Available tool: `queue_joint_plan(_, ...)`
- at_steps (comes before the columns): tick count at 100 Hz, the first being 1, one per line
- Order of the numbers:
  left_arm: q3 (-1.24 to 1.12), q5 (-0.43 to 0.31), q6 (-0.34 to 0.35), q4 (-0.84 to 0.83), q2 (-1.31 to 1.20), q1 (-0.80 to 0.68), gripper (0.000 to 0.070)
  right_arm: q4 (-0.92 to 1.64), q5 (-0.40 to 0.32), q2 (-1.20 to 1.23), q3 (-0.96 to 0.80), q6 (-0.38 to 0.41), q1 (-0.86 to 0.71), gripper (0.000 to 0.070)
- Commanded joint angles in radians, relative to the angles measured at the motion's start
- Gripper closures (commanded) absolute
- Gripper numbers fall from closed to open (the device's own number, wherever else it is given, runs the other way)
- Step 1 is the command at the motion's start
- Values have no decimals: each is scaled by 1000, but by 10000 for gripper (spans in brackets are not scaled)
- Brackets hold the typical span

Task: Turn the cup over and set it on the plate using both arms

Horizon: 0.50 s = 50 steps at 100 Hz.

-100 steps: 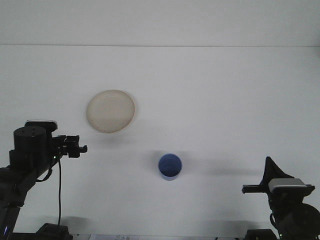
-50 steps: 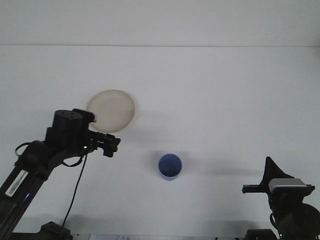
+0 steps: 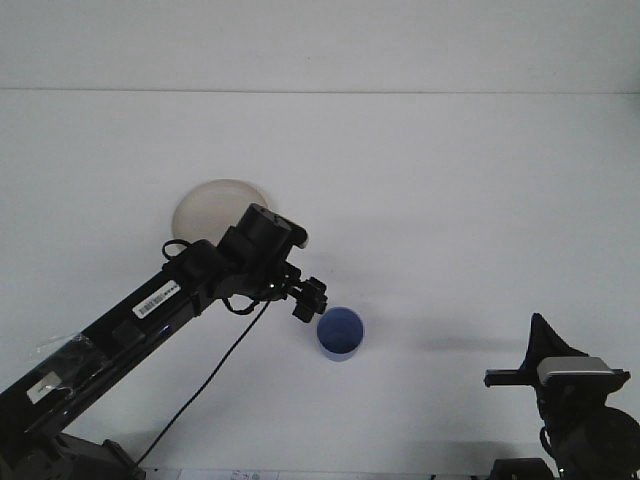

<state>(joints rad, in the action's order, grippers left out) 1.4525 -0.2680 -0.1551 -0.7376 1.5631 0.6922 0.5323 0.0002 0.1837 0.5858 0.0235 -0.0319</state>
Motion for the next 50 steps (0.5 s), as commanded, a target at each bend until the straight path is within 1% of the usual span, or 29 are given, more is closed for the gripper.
queue_joint_plan(1, 21, -5, 5, 2, 29, 18, 277, -15, 0, 1, 7, 11, 0, 700)
queue_joint_plan(39, 21, 8, 18, 7, 126, 67, 276, -15, 0, 1, 7, 11, 0, 700)
queue_joint_plan(50, 21, 10, 31, 9, 162, 73, 277, -15, 0, 1, 7, 11, 0, 700)
